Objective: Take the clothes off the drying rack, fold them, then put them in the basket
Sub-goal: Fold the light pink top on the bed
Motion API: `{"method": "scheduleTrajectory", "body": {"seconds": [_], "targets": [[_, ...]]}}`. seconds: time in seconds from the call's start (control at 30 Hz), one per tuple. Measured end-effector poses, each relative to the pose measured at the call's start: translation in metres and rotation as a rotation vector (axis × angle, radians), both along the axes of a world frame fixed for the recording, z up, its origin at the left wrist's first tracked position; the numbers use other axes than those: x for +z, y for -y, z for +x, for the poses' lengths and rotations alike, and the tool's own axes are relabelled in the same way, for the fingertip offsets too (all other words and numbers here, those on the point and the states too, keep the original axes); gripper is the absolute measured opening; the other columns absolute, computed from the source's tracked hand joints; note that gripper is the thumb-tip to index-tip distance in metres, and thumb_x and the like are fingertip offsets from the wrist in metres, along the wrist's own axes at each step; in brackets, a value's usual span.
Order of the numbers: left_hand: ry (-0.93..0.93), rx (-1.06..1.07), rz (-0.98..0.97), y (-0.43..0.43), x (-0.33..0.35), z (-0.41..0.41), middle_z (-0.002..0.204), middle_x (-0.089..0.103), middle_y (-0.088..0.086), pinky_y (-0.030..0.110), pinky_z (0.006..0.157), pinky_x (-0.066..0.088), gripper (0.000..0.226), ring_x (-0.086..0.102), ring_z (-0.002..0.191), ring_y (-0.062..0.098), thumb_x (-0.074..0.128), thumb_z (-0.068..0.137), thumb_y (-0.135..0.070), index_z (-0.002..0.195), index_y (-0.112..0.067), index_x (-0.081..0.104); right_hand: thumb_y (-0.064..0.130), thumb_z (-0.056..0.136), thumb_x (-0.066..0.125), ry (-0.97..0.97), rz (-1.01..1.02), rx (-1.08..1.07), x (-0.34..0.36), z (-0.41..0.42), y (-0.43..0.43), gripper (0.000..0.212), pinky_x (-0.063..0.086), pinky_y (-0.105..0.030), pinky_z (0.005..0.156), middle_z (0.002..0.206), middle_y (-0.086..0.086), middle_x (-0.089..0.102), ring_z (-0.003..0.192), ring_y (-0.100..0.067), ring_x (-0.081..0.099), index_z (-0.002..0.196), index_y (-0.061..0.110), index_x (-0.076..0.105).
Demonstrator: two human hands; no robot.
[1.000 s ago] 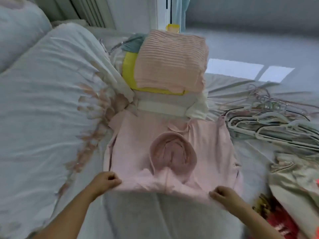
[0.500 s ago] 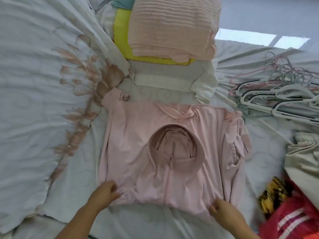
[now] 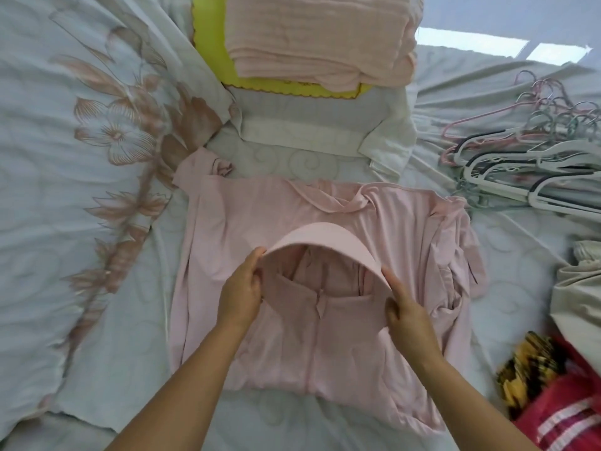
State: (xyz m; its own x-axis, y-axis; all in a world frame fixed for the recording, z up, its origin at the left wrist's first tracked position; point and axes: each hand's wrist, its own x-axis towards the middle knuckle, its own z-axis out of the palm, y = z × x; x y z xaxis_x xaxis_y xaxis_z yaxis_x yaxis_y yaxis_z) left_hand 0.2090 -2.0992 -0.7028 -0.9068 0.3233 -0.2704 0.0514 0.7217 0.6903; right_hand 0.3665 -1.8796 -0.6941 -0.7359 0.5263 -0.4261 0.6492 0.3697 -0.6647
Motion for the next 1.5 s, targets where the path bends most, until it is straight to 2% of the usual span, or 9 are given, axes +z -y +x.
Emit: {"method": "scheduleTrajectory", "body": {"seconds": [0.2, 0.4, 0.6, 0.73, 0.83, 1.07, 1.17, 1.27, 1.5], "targets": [[0.145, -0.074, -0.111, 0.054, 0.000, 0.039, 0.108, 0.055, -0.024, 0.007, 0.072, 0.036, 0.041, 0.055, 0.096, 0.007, 0.039, 0.085, -0.064, 0.119, -0.044, 0.050, 0.006, 0.092, 0.046, -0.024, 0.177, 0.244, -0.025, 0.055, 0.013, 0.087, 0.048, -0.042, 0.061, 0.094, 0.000, 0.046, 0.074, -0.028, 0.057, 0.129, 0.070, 0.001], [-0.008, -0.173, -0.303, 0.056, -0.013, 0.038, 0.102, 0.064, 0.002, 0.038, 0.075, 0.048, 0.022, 0.060, 0.088, 0.028, 0.053, 0.092, -0.031, 0.113, -0.028, 0.058, 0.016, 0.082, 0.060, 0.036, 0.290, 0.306, -0.034, 0.062, 0.021, 0.073, 0.044, -0.032, 0.051, 0.101, -0.001, 0.050, 0.079, -0.026, 0.060, 0.136, 0.049, 0.024], [-0.276, -0.331, -0.408, 0.031, -0.014, 0.034, 0.105, 0.065, 0.013, 0.041, 0.068, 0.054, 0.032, 0.064, 0.090, 0.033, 0.073, 0.071, -0.035, 0.086, -0.009, 0.062, 0.074, 0.080, 0.027, 0.091, 0.314, 0.197, -0.019, 0.045, 0.027, 0.072, 0.041, -0.039, 0.094, 0.132, -0.005, 0.044, 0.121, -0.024, 0.046, 0.121, 0.024, 0.059], [-0.345, -0.487, -0.362, 0.021, -0.034, 0.043, 0.125, 0.060, 0.013, 0.041, 0.079, 0.054, 0.075, 0.055, 0.113, 0.029, 0.088, 0.055, -0.024, 0.118, -0.024, 0.048, 0.039, 0.084, 0.051, -0.068, 0.568, 0.184, -0.035, 0.018, 0.034, 0.041, 0.044, -0.046, 0.095, 0.132, -0.020, 0.048, 0.122, -0.030, 0.039, 0.111, 0.009, 0.052], [-0.378, -0.535, -0.394, 0.019, -0.048, 0.052, 0.125, 0.061, 0.009, 0.038, 0.082, 0.054, 0.051, 0.040, 0.121, 0.023, 0.067, 0.071, -0.029, 0.117, -0.029, 0.045, 0.013, 0.077, 0.045, -0.109, 0.611, 0.389, -0.058, 0.018, 0.035, 0.056, 0.017, -0.034, 0.113, 0.145, -0.012, 0.038, 0.144, -0.020, 0.011, 0.133, 0.018, 0.040], [-0.197, -0.506, -0.318, 0.019, -0.046, 0.040, 0.124, 0.061, 0.008, 0.038, 0.082, 0.056, 0.042, 0.042, 0.119, 0.020, 0.041, 0.077, -0.035, 0.109, -0.023, 0.064, 0.014, 0.077, 0.034, 0.021, 0.598, 0.457, -0.061, 0.018, 0.039, 0.052, 0.004, -0.029, 0.113, 0.135, -0.018, 0.053, 0.132, -0.027, 0.029, 0.129, 0.020, 0.042], [-0.190, -0.420, -0.194, 0.026, -0.035, 0.039, 0.136, 0.052, 0.008, 0.030, 0.102, 0.034, 0.048, 0.046, 0.123, 0.022, 0.040, 0.083, -0.036, 0.121, -0.016, 0.061, 0.008, 0.073, 0.029, -0.099, 0.587, 0.468, -0.050, 0.010, 0.044, 0.062, 0.010, -0.034, 0.113, 0.144, -0.015, 0.040, 0.144, -0.022, 0.011, 0.134, 0.016, 0.039], [-0.158, -0.338, -0.167, 0.032, -0.027, 0.042, 0.145, 0.042, 0.003, 0.030, 0.110, 0.029, 0.055, 0.034, 0.130, 0.016, 0.034, 0.085, -0.044, 0.131, -0.020, 0.053, 0.007, 0.070, 0.030, -0.103, 0.529, 0.548, -0.042, 0.004, 0.059, 0.064, 0.011, -0.033, 0.113, 0.140, -0.012, 0.047, 0.135, -0.025, 0.033, 0.133, 0.016, 0.041], [-0.350, -0.555, -0.315, 0.021, -0.023, 0.050, 0.129, 0.059, 0.002, 0.034, 0.095, 0.031, 0.040, 0.049, 0.120, 0.017, 0.037, 0.086, -0.044, 0.121, -0.031, 0.051, 0.022, 0.082, 0.041, -0.161, 0.376, 0.493, -0.040, -0.011, 0.042, 0.045, 0.028, -0.032, 0.102, 0.129, -0.012, 0.058, 0.121, -0.024, 0.049, 0.123, 0.015, 0.056]]}}
